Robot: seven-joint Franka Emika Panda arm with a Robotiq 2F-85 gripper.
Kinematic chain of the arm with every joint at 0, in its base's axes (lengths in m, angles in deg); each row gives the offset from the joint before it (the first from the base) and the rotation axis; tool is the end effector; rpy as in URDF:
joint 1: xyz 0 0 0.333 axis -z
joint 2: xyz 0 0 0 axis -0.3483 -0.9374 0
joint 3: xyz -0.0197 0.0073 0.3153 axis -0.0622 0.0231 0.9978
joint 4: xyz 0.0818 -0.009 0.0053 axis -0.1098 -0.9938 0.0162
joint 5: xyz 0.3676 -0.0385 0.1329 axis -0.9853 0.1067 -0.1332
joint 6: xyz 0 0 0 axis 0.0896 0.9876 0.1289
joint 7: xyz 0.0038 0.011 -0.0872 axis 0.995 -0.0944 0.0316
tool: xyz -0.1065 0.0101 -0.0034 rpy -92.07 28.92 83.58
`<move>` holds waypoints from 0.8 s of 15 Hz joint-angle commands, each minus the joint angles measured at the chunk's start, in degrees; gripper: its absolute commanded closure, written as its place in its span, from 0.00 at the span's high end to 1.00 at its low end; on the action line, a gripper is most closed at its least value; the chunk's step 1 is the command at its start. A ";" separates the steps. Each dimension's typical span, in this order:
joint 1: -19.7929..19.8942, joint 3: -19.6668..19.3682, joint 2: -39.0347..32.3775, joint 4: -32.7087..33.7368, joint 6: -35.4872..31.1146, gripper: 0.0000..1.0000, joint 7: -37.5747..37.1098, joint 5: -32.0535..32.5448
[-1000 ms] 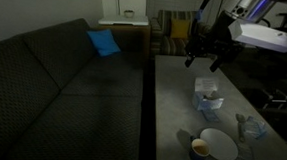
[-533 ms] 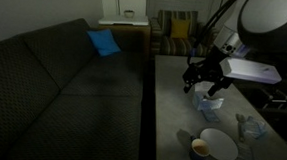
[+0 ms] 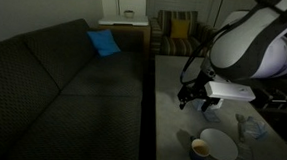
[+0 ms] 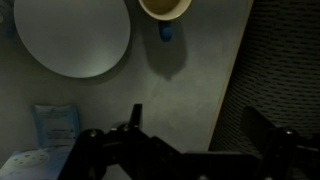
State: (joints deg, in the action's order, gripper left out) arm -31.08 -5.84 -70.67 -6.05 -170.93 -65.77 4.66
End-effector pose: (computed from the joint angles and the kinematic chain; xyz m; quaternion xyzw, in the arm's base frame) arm 0.6081 0.1983 -0.0394 -0.9955 0.0186 -0.0342 0.0862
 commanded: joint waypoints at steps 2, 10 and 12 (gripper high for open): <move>-1.15 -0.94 -9.01 12.62 10.09 1.00 1.61 -0.38; -1.20 -0.73 -8.23 10.79 8.67 1.00 0.78 -0.99; -1.06 -0.48 -9.87 12.30 9.02 1.00 1.99 -0.50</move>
State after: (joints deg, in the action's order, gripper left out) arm -31.81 -6.13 -78.83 4.44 -162.44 -65.55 4.67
